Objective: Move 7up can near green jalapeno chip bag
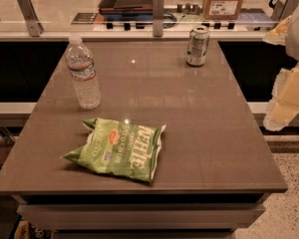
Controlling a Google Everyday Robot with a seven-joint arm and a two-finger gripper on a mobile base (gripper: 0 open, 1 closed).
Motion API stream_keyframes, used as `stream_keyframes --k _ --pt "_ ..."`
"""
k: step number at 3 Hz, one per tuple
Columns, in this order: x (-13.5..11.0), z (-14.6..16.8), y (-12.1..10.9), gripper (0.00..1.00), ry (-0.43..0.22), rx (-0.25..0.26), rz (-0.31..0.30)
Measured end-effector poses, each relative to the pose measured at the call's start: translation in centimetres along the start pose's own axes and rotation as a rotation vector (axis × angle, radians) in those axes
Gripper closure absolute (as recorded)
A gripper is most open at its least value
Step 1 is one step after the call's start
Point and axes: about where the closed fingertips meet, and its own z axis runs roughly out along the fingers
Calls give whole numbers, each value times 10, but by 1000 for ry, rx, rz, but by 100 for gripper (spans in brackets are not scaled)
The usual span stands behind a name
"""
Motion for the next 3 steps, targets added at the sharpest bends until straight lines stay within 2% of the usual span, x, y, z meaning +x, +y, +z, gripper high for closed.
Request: stream_keyframes --k 1,2,3 --pt "0 0 0 0 0 0 0" --pt "1 -3 -5 0 -15 25 14" --pt "8 -6 -26 0 -58 88 57"
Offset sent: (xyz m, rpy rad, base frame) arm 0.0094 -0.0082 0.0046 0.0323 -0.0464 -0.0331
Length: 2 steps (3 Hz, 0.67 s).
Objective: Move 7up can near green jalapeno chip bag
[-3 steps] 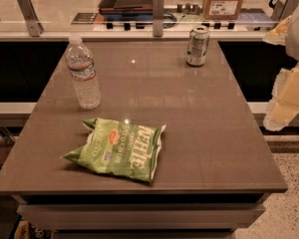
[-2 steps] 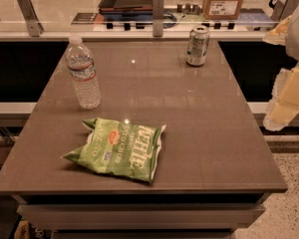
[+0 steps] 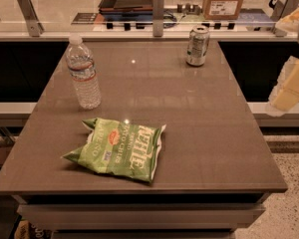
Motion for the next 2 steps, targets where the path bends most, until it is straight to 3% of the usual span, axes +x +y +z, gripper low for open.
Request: stream_keyframes --k 2 --pt "9 11 -56 0 -160 173 143"
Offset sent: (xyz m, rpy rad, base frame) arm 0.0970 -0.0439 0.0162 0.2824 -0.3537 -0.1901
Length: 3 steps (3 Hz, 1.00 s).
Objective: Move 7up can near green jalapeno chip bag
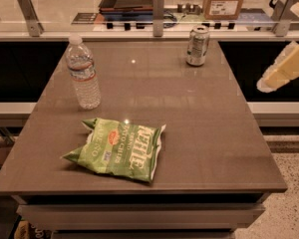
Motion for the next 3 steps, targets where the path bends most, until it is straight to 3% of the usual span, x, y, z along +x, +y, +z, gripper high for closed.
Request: stream_keyframes --k 1,3 --pt "-1 19 -34 0 -115 87 79" --pt "0 67 -77 0 -320 177 252"
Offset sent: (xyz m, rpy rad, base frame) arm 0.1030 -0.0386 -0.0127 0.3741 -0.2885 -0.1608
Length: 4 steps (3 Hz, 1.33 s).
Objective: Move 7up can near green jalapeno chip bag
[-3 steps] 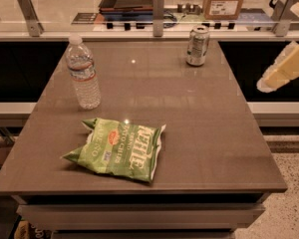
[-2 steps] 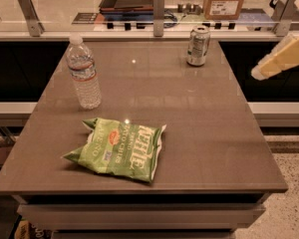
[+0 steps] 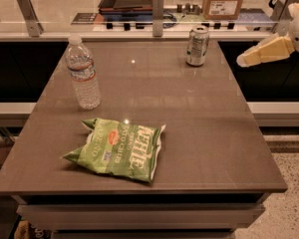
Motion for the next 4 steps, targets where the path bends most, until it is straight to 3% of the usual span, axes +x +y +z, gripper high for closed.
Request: stream_keyframes --k 2,4 --pt "-7 11 -4 0 -24 7 13" --pt "-15 65 -14 0 -91 -34 96"
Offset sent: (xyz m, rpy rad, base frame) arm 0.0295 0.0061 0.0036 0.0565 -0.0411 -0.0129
